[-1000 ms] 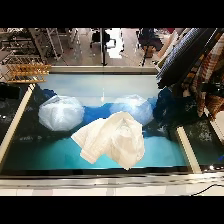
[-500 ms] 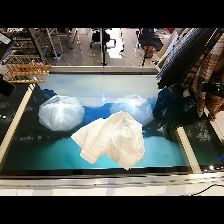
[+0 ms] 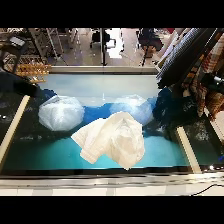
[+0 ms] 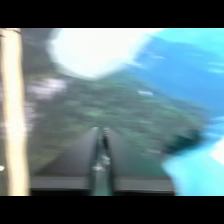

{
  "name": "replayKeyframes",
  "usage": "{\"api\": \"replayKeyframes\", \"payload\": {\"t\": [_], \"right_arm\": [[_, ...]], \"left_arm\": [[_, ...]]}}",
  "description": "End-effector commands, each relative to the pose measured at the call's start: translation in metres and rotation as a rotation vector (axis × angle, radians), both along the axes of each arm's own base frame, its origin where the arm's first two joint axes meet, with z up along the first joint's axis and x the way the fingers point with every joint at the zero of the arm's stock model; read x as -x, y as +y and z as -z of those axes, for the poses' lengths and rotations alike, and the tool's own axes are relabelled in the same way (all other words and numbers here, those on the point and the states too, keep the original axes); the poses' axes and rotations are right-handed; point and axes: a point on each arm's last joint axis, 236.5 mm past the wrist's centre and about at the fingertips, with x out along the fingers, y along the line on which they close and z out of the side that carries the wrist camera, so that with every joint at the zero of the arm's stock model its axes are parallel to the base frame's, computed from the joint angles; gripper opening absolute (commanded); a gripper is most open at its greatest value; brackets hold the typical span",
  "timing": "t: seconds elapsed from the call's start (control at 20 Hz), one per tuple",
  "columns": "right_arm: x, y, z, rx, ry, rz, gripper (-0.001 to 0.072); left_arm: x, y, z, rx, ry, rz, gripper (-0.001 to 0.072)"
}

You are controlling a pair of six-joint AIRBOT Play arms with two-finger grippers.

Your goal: Fold the clothes and pants, and hang the long-sleeved shirts on hangers.

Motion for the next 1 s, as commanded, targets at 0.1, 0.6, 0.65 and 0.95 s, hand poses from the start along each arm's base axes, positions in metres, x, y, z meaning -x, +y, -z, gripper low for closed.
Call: {"api": "replayKeyframes", "payload": {"t": [0.1, 0.6, 0.65, 0.95], "right_arm": [[0.022, 0.048, 0.037, -0.098, 0.177, -0.188, 0.0386], [0.179, 0.189, 0.24, -0.302, 0.704, -0.833, 0.0683], [0.18, 0.194, 0.256, -0.264, 0.713, -0.824, 0.07], [0.157, 0.236, 0.308, -0.029, 0.726, -0.812, 0.0697]], "left_arm": [[0.033, -0.087, 0.082, 0.326, 0.344, 0.137, 0.0612], [0.142, -0.172, 0.256, 0.7, 0.769, 0.261, 0.0667], [0.151, -0.174, 0.262, 0.688, 0.785, 0.281, 0.0668], [0.148, -0.201, 0.288, 0.559, 0.704, 0.341, 0.0661]]}}
